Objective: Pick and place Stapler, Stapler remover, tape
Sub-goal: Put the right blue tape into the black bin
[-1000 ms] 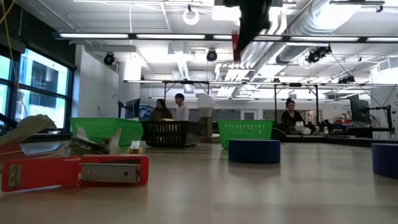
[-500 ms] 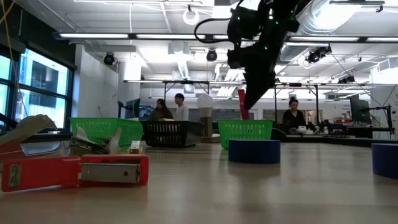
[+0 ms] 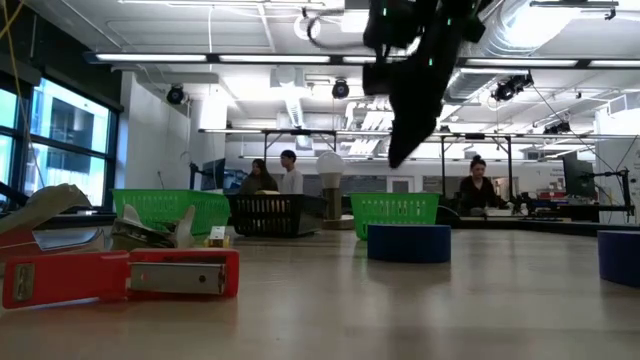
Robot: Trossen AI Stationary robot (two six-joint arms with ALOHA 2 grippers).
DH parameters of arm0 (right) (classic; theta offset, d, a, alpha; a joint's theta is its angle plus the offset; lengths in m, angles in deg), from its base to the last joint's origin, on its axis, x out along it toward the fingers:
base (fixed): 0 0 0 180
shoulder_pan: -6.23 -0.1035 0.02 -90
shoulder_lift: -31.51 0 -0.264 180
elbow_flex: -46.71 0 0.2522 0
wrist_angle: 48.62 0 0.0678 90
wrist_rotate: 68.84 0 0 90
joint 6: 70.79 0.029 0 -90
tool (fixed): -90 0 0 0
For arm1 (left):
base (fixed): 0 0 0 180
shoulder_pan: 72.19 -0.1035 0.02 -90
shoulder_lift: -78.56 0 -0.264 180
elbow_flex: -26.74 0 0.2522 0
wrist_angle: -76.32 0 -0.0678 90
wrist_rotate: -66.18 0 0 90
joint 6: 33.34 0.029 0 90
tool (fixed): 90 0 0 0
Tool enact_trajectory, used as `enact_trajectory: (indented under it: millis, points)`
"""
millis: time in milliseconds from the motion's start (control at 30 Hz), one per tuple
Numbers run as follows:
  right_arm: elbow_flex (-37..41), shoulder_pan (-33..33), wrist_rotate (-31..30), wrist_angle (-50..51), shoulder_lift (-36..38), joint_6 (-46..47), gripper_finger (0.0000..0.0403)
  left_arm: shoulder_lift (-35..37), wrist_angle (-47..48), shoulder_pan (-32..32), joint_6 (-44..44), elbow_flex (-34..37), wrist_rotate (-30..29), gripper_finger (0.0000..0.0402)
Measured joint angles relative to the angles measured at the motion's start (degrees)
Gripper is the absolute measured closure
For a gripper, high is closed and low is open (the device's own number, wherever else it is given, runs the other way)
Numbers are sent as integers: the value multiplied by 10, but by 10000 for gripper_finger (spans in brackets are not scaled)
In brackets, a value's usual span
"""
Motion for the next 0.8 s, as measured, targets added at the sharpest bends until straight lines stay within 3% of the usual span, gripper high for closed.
enact_trajectory:
  millis: [200, 300, 400, 533, 800]
  points:
    - [-43, -87, 84, 53, 30, -9, 157, 0, 36, 0, -51, 0, 44, 220]
    - [-58, -164, 82, 87, 38, 14, 164, 0, 45, 0, -76, 0, 74, 220]
    - [-58, -253, 49, 110, 35, 32, 173, 0, 39, 0, -77, 0, 91, 220]
    - [-58, -354, -40, 108, 17, 93, 187, 0, 35, 0, -77, 0, 89, 220]
    - [-58, -434, -84, 102, -40, 226, 210, 0, -1, 0, -76, 0, 82, 220]
